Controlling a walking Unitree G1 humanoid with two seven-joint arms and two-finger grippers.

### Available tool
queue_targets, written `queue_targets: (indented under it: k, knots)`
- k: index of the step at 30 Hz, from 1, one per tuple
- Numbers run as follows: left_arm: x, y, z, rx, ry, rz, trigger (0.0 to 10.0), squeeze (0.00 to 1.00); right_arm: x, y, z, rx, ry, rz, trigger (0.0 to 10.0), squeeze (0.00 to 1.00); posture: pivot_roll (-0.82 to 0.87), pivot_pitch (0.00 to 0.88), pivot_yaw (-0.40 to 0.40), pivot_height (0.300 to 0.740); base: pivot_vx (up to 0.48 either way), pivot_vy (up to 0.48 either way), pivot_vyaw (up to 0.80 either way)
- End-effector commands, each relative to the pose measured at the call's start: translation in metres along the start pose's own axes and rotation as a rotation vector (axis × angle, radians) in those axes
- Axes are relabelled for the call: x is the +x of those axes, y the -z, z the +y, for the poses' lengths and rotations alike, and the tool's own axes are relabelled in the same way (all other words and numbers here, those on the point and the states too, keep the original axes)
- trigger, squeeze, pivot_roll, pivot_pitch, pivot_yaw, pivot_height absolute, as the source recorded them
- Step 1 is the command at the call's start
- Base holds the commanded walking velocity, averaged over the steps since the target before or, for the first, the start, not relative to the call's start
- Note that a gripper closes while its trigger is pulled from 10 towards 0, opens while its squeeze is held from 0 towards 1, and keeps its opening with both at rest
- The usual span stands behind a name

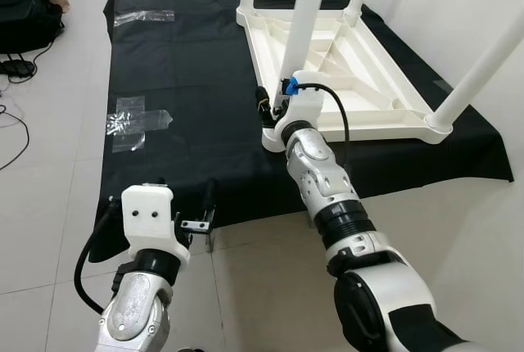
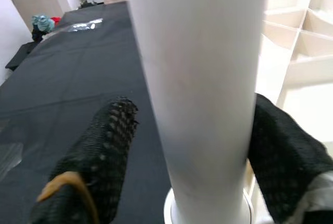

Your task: Building children table

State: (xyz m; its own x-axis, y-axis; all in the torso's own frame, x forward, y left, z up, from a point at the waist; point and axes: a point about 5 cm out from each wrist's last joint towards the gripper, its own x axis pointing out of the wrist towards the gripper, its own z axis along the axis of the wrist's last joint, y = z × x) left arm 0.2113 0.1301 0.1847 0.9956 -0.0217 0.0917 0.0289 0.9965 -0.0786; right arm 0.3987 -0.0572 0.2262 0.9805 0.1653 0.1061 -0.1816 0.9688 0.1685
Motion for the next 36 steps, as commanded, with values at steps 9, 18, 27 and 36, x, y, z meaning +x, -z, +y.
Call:
queue_targets:
  k: [9, 18, 27, 36]
  knots:
    - [0.003, -0.004, 0.009, 0.016, -0.033, -0.012, 10.0, 0.0, -0.003, 0.002, 0.024, 0.094, -0.173, -0.016, 0.0, 0.0, 0.06, 0.21, -0.136, 0.74, 0.0, 0.0, 0.0]
    - [0.009, -0.009, 0.021, 0.044, -0.058, -0.038, 10.0, 0.0, -0.021, 0.012, 0.054, 0.172, -0.517, 0.02, 0.0, 0.0, 0.06, 0.212, -0.139, 0.74, 0.0, 0.0, 0.0]
    - [0.015, -0.015, 0.034, 0.079, -0.087, -0.062, 10.0, 0.0, -0.05, 0.018, 0.063, 0.167, -0.781, 0.033, 0.0, 0.0, 0.05, 0.213, -0.135, 0.74, 0.0, 0.0, 0.0]
    - [0.022, -0.021, 0.043, 0.103, -0.098, -0.089, 10.0, 0.0, -0.048, 0.02, 0.046, -0.019, -0.698, 0.043, 10.0, 0.0, 0.05, 0.214, -0.135, 0.74, 0.0, 0.0, 0.0]
